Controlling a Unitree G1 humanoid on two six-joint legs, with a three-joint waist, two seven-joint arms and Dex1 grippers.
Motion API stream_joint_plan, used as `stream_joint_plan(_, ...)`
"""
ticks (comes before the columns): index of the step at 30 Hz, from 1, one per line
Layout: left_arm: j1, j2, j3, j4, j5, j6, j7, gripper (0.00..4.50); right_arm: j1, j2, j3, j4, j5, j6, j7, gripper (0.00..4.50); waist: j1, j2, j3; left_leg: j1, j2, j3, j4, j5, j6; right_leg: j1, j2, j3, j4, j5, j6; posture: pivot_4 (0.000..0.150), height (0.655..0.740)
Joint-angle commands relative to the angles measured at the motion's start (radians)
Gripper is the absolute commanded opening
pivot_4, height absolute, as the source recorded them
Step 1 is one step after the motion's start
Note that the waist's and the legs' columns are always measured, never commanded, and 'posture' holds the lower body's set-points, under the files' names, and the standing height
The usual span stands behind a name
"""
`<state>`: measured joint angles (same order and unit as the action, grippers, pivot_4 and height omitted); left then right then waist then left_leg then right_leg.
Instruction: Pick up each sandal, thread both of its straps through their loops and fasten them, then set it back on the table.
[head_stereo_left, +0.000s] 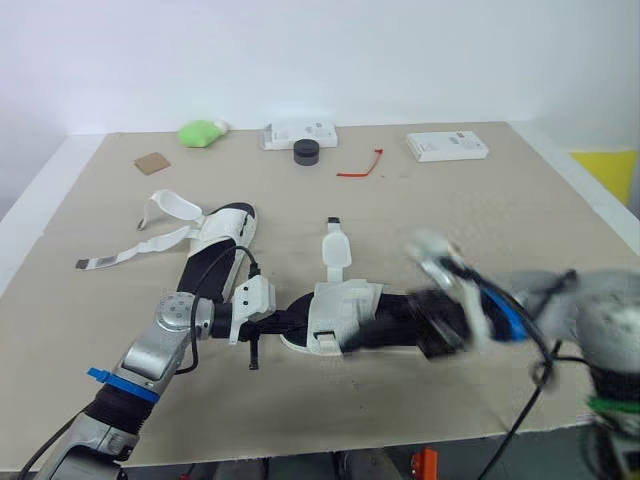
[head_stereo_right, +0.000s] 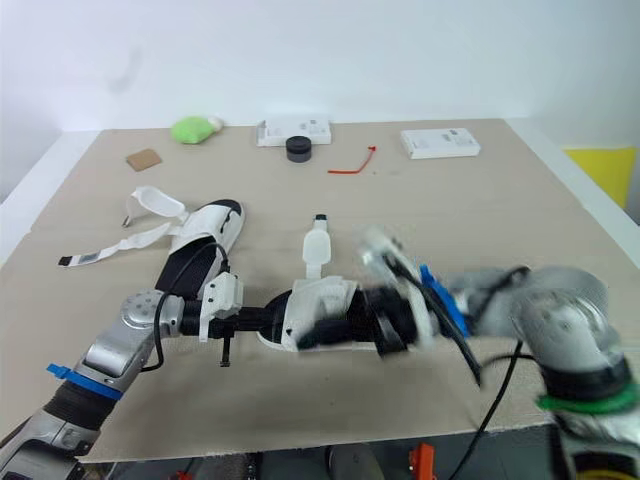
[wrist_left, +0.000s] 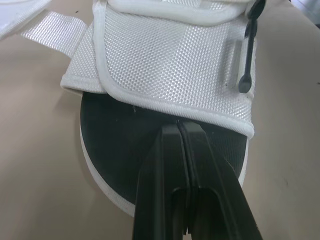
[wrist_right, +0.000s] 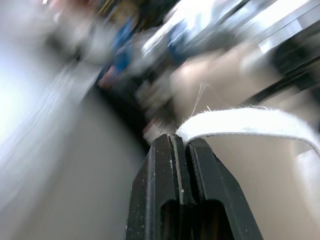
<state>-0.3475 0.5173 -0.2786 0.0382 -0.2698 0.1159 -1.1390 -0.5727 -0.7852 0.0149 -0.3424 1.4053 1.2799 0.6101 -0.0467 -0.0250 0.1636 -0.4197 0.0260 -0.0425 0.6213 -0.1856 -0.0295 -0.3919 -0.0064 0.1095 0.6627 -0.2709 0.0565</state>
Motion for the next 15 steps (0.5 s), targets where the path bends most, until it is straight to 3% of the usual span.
stream_joint_plan(1, 0.029, 0.011, -0.036, 0.051, 0.058, 0.034, 0.007, 0.0, -0.054, 0.073, -0.022, 0.134, 0.145, 0.01, -0.285, 0.07, 0.001, 0.0, 0.0, -0.001, 0.001, 0.0, 0.0, 0.001, 0.001, 0.0, 0.0, -0.001, 0.0, 0.0, 0.0, 0.15, 0.74)
stream_joint_plan(3, 0.03, 0.012, -0.035, 0.051, 0.058, 0.034, 0.007, 0.0, -0.083, 0.087, 0.018, 0.255, 0.31, 0.006, -0.489, 0.07, 0.0, 0.0, 0.0, -0.001, 0.002, 0.001, 0.0, 0.001, 0.001, -0.001, 0.001, 0.0, 0.0, 0.0, -0.001, 0.15, 0.74)
stream_joint_plan(6, 0.031, 0.012, -0.035, 0.05, 0.059, 0.034, 0.006, 0.0, -0.082, 0.094, 0.015, 0.267, 0.422, -0.039, -0.629, 0.07, 0.001, 0.001, 0.0, -0.003, 0.001, 0.001, -0.001, 0.001, 0.001, -0.001, 0.001, 0.0, 0.0, -0.001, -0.001, 0.15, 0.74)
stream_joint_plan(11, 0.032, 0.012, -0.034, 0.052, 0.059, 0.032, 0.005, 0.0, -0.06, 0.058, 0.015, 0.262, 0.555, -0.066, -0.709, 0.07, 0.0, 0.001, 0.0, -0.003, 0.001, 0.0, -0.001, 0.001, 0.001, -0.001, 0.001, 0.001, 0.0, -0.001, 0.0, 0.15, 0.74)
stream_joint_plan(15, 0.032, 0.013, -0.035, 0.053, 0.059, 0.031, 0.003, 0.0, -0.051, 0.054, 0.01, 0.267, 0.567, -0.075, -0.714, 0.07, 0.0, 0.001, 0.0, -0.003, 0.002, 0.001, -0.001, 0.001, 0.002, -0.001, 0.002, 0.001, 0.0, -0.001, -0.001, 0.15, 0.74)
